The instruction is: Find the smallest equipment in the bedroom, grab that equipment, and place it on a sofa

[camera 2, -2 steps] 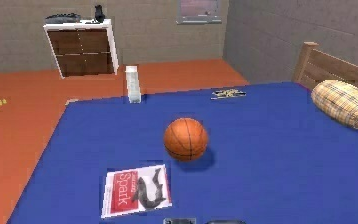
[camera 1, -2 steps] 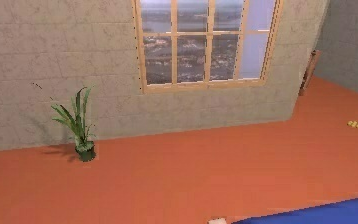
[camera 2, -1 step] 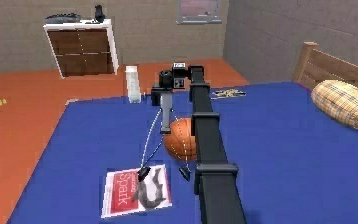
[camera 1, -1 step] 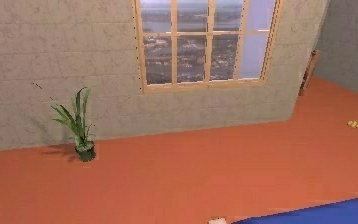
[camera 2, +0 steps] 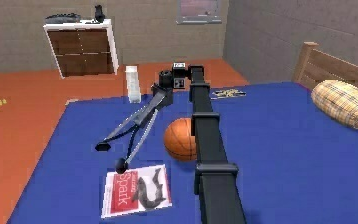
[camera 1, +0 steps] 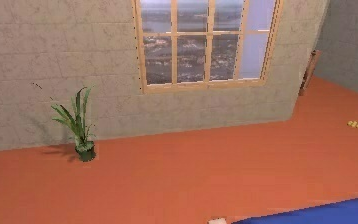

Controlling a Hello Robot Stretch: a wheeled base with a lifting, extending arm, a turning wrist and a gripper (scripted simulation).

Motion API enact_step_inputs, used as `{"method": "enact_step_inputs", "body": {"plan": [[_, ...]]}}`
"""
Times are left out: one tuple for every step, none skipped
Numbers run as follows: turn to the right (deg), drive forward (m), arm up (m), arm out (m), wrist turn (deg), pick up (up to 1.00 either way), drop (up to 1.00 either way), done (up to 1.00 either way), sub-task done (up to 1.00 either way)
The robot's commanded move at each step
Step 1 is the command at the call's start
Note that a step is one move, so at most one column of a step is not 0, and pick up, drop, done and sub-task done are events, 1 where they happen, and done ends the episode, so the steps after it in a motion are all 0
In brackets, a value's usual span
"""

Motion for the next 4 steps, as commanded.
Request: {"method": "enact_step_inputs", "body": {"plan": [[0.0, 0.00, 0.00, 0.00, 45.0, 0.00, 0.00, 0.00, 0.00], [0.0, 0.00, 0.00, 0.00, 45.0, 0.00, 0.00, 0.00, 0.00], [0.0, 0.00, 0.00, 0.00, 45.0, 0.00, 0.00, 0.00, 0.00], [0.0, 0.00, 0.00, 0.00, 15.0, 0.00, 0.00, 0.00, 0.00]]}}
